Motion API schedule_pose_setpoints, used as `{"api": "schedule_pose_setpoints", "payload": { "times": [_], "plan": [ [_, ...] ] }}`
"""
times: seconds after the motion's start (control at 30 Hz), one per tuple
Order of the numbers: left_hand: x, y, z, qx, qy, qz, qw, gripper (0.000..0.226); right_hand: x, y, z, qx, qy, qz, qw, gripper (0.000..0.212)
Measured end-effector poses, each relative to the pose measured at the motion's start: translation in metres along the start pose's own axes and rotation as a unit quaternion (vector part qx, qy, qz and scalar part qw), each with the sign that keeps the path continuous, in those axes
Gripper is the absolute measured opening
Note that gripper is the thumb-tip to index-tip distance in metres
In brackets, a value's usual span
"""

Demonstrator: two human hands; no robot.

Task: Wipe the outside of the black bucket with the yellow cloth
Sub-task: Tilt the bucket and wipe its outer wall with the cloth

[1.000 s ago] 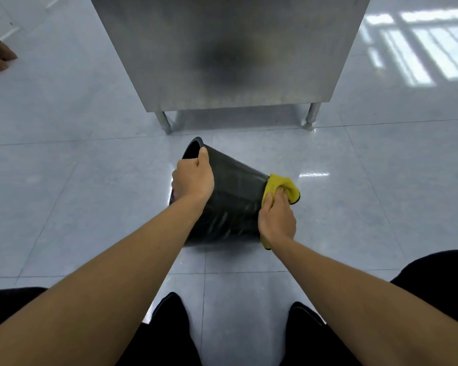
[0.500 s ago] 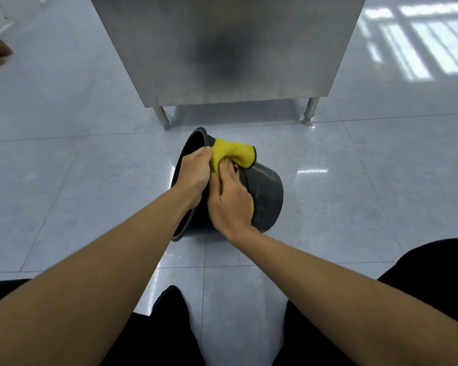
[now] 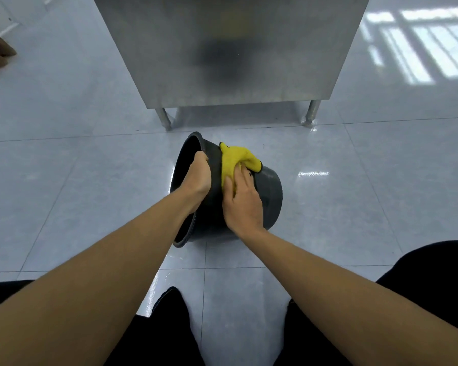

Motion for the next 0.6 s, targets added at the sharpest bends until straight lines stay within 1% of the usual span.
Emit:
{"api": "schedule_pose_setpoints", "payload": {
  "times": [0.1, 0.17, 0.2, 0.27, 0.3, 0.43, 0.5, 0.6],
  "plan": [
    [-0.004, 0.002, 0.002, -0.015, 0.001, 0.02, 1.0, 0.032, -0.002, 0.01, -0.028, 0.034, -0.055, -0.001, 0.998, 0.055],
    [-0.008, 0.003, 0.002, -0.026, -0.007, 0.035, 0.999, 0.044, -0.003, 0.017, -0.042, 0.051, -0.094, -0.002, 0.994, 0.057],
    [-0.009, 0.002, 0.001, -0.029, -0.018, 0.031, 0.999, 0.043, -0.003, 0.018, -0.048, 0.056, -0.112, -0.005, 0.992, 0.057],
    [-0.008, -0.001, -0.002, -0.035, -0.033, 0.021, 0.999, 0.032, -0.002, 0.02, -0.054, 0.061, -0.141, -0.014, 0.988, 0.055],
    [-0.005, -0.003, -0.003, -0.035, -0.031, 0.015, 0.999, 0.035, -0.001, 0.02, -0.055, 0.061, -0.148, -0.019, 0.987, 0.054],
    [-0.005, -0.004, -0.007, -0.055, -0.03, -0.026, 0.998, 0.043, -0.001, 0.018, -0.045, 0.06, -0.141, -0.03, 0.988, 0.05],
    [-0.007, 0.0, -0.007, -0.046, -0.016, -0.024, 0.999, 0.048, -0.001, 0.015, -0.033, 0.063, -0.122, -0.033, 0.99, 0.049],
    [-0.007, 0.002, -0.008, -0.058, 0.01, -0.024, 0.998, 0.074, 0.004, 0.008, -0.011, 0.05, -0.056, -0.036, 0.997, 0.046]
  ]
}}
Point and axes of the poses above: each hand's wrist, its own x-axis away from the middle knuckle, its own y-axis out of the back of the hand, z = x × y, the point moved 1 cm from there along -x, towards the middle knuckle, and after that the axes turned 9 degrees about -z, right-handed, at the moved point
